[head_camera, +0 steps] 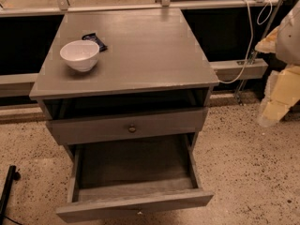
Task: Close middle drawer
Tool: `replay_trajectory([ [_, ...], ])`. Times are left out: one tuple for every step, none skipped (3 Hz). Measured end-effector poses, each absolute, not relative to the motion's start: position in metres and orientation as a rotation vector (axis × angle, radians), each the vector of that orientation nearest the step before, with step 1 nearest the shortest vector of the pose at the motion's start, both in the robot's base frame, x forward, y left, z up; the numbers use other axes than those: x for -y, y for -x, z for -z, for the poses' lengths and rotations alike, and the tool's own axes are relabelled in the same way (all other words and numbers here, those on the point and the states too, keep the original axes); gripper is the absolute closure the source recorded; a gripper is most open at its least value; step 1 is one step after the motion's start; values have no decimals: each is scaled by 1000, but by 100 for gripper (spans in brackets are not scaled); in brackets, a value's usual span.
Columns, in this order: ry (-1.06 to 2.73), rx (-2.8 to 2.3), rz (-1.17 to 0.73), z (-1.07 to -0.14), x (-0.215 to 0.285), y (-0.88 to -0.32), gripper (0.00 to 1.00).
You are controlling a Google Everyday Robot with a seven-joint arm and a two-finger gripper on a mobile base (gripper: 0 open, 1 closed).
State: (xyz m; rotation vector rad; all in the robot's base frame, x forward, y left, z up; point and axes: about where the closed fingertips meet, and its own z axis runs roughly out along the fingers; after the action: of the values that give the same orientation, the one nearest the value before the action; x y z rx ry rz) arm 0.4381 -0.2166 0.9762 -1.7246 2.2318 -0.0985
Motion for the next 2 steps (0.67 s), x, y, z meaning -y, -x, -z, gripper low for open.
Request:
replay_trajectory([
  [1725,-2232,98,-976,217,-438,0],
  [1757,-2202,43,-940,202,-436,0],
])
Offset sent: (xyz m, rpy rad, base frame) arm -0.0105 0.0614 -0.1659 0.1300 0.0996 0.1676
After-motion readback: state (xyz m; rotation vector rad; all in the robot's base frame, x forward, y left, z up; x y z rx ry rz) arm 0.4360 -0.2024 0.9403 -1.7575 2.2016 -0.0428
